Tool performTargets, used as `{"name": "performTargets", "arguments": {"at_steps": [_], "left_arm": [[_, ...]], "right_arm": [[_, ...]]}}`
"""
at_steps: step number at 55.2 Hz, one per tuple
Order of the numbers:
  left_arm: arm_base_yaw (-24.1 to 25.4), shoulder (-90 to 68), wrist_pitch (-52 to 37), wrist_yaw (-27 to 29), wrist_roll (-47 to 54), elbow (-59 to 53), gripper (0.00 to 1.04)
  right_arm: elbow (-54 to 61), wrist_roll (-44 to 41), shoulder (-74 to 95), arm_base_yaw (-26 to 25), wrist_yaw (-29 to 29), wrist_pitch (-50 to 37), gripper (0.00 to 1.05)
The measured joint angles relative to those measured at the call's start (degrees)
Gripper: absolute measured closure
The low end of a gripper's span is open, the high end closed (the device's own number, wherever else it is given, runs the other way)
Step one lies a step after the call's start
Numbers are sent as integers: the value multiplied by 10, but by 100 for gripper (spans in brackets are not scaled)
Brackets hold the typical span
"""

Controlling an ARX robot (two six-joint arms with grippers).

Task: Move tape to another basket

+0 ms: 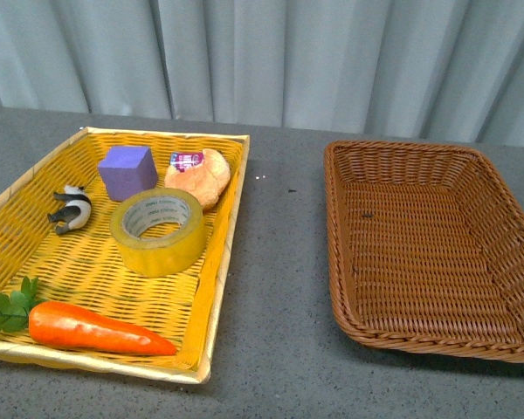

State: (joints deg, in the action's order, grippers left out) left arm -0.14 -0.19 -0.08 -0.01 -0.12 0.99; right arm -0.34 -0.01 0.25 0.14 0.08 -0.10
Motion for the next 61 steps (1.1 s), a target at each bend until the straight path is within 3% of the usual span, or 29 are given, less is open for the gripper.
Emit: {"name": "performTargets", "arguments": {"at_steps": [61], "left_arm": [[0,0,0,0,0,0,7]], "right_arm": [[0,0,0,0,0,0,9]]}}
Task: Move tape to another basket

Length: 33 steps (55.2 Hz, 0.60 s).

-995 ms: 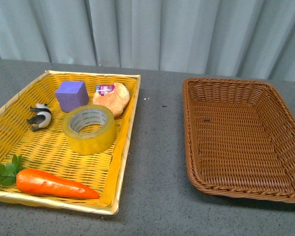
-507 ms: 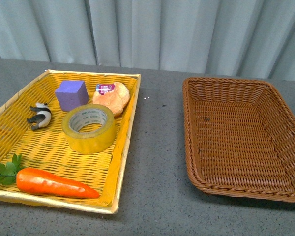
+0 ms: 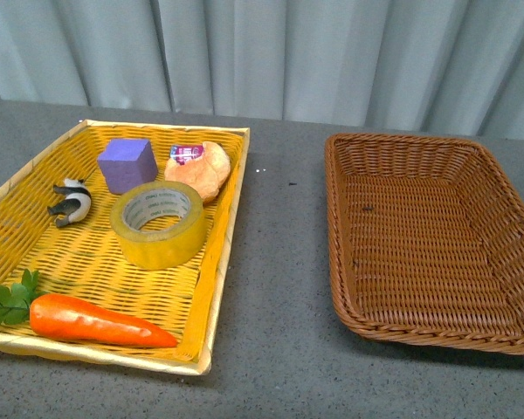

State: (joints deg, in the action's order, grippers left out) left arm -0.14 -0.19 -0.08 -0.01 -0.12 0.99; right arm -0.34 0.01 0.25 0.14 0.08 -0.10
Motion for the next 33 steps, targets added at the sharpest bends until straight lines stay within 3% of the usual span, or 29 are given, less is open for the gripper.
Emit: {"name": "performTargets", "arguments": {"at_steps": [17,19,21,23,26,33], "left_arm": [[0,0,0,0,0,0,7],[-11,-9,16,28,-9,4,7],[-31,-39,53,107,-31,19,7],[-39,-74,57,149,-44,26,7],[-38,-134,31,164,-51,30,7],[2,-325,-130,106,-68,58,7]], "right_arm": [[0,0,0,0,0,0,9],[0,0,0,0,0,0,9],[0,0,0,0,0,0,9],[0,0,0,0,0,0,9],[0,0,0,0,0,0,9],[0,0,0,0,0,0,9]]}}
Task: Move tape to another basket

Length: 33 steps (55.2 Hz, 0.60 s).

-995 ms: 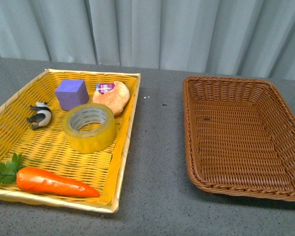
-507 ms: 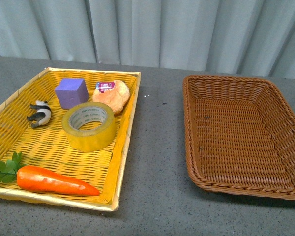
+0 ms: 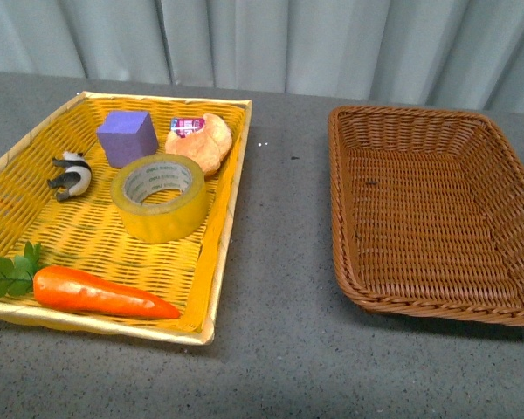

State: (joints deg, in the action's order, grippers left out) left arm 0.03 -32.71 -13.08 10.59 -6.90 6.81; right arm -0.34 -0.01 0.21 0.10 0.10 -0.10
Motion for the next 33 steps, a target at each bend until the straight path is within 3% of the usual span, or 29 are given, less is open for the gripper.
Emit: {"name": "performTargets", "arguments": {"at_steps": [8,17,33], "left_arm": [[18,-278,-129,-37,-26,106,7],[8,-550,-97,-35,-74,242,7],[-13,-713,-63,-33,-102,370,7]], "right_arm": [[0,0,0,0,0,0,9],[0,0,0,0,0,0,9],[0,0,0,0,0,0,9]]}}
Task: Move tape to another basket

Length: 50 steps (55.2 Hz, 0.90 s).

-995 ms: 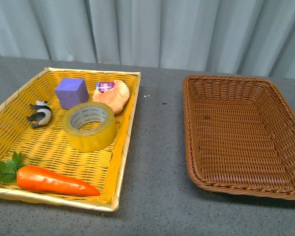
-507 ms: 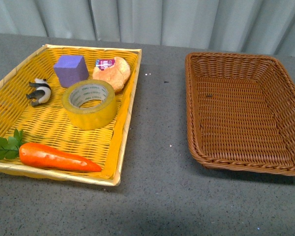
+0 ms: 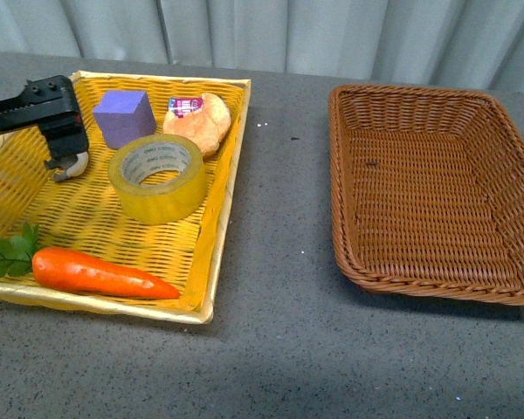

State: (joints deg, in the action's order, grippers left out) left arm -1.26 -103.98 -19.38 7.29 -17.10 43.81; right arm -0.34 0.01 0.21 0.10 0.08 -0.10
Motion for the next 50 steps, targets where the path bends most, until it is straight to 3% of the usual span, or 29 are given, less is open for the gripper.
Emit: {"name": "performTargets", "arguments": {"at_steps": [21,50], "left_arm": [[-14,-109,73,12,-12,114,7],[-40,-160,110,15,-40,167,7]], "right_arm": [[0,0,0,0,0,0,9],[0,0,0,0,0,0,9]]}}
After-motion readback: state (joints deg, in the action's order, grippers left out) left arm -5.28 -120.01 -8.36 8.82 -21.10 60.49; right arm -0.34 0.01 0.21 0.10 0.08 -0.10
